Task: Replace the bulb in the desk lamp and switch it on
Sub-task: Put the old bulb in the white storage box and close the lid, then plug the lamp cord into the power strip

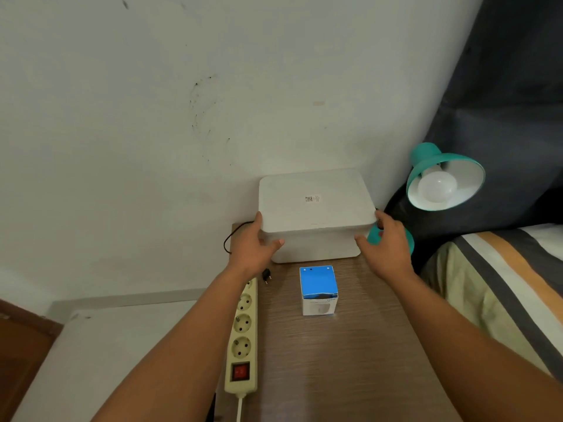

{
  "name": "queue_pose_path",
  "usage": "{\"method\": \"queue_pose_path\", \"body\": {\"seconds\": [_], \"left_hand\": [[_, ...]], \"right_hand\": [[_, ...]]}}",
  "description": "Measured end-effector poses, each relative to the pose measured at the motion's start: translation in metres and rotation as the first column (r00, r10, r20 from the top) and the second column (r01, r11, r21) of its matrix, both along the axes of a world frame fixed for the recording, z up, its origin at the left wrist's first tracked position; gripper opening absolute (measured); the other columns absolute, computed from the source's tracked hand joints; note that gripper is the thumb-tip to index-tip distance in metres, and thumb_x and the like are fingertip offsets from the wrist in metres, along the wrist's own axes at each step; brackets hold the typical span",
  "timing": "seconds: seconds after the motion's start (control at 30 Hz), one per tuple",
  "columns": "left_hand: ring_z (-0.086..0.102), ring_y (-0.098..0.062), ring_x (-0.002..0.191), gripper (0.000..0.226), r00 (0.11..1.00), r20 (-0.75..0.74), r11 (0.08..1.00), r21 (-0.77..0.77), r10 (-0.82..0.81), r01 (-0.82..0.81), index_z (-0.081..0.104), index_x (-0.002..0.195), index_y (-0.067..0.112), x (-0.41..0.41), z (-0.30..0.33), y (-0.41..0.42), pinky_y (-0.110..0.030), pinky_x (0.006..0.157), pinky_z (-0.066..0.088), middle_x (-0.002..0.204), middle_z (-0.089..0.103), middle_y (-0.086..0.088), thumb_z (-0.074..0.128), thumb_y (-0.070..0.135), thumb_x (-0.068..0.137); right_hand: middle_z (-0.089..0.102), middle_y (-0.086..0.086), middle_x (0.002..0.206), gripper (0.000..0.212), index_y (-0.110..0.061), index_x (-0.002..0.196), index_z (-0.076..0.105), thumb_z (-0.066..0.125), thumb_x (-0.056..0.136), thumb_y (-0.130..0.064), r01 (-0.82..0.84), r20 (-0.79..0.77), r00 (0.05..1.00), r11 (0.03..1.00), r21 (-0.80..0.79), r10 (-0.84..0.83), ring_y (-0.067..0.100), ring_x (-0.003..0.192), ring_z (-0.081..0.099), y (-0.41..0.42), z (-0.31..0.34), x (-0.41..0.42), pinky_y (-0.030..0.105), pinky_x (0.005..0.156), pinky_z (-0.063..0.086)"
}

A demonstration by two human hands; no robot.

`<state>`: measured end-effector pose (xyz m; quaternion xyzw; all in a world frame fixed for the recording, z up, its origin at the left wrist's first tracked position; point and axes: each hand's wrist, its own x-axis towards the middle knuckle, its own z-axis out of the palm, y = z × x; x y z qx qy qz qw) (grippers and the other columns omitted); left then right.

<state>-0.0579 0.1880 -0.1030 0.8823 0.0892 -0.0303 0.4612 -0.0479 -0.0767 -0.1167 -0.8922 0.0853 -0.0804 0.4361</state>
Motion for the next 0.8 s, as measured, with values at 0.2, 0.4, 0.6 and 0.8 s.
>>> {"method": "queue_pose_path", "body": {"seconds": [0.2, 0.4, 0.6, 0.8], "left_hand": [[0.032, -0.022, 0.146, 0.07, 0.999, 0.02, 0.999, 0.038, 0.026, -0.027, 0.023, 0.157, 0.016, -0.003, 0.004, -0.002, -0.027, 0.114, 0.027, 0.159, 0.035, -0.006, 0.055, 0.042, 0.1], [0.037, -0.022, 0.143, 0.06, 0.996, 0.054, 0.997, 0.032, 0.066, -0.068, 0.031, 0.154, 0.015, -0.001, -0.001, 0.0, -0.027, 0.114, 0.027, 0.155, 0.041, -0.008, 0.053, 0.034, 0.102], [0.044, -0.021, 0.139, 0.06, 0.992, 0.075, 0.995, 0.008, 0.101, -0.102, 0.036, 0.153, 0.016, 0.003, -0.008, 0.001, -0.033, 0.116, 0.033, 0.151, 0.046, -0.007, 0.057, 0.035, 0.1], [0.045, -0.019, 0.138, 0.059, 0.987, 0.099, 0.992, -0.003, 0.123, -0.124, 0.04, 0.15, 0.015, 0.006, -0.013, 0.002, -0.034, 0.116, 0.034, 0.15, 0.047, -0.006, 0.06, 0.033, 0.098]], "right_hand": [[0.041, -0.007, 0.145, 0.086, -0.039, 0.147, 0.035, 0.08, 0.074, -0.047, -0.252, -0.237, 0.927, 0.951, 0.18, 0.29, 0.015, 0.134, 0.042, 0.02, -0.038, -0.064, 0.043, 0.108, 0.042], [0.036, -0.009, 0.156, 0.116, -0.042, 0.152, 0.024, 0.088, 0.056, -0.05, -0.361, -0.285, 0.868, 0.911, 0.201, 0.407, 0.012, 0.142, 0.035, 0.029, -0.055, -0.07, 0.046, 0.111, 0.04], [0.052, -0.009, 0.143, 0.101, -0.032, 0.151, 0.032, 0.089, 0.069, -0.02, -0.33, -0.253, 0.881, 0.902, 0.277, 0.4, 0.006, 0.129, 0.047, 0.035, -0.06, -0.064, 0.04, 0.107, 0.045], [0.048, -0.005, 0.145, 0.096, -0.031, 0.151, 0.032, 0.087, 0.073, -0.019, -0.252, -0.222, 0.918, 0.916, 0.313, 0.328, 0.016, 0.132, 0.046, 0.043, -0.065, -0.057, 0.044, 0.105, 0.047]]}}
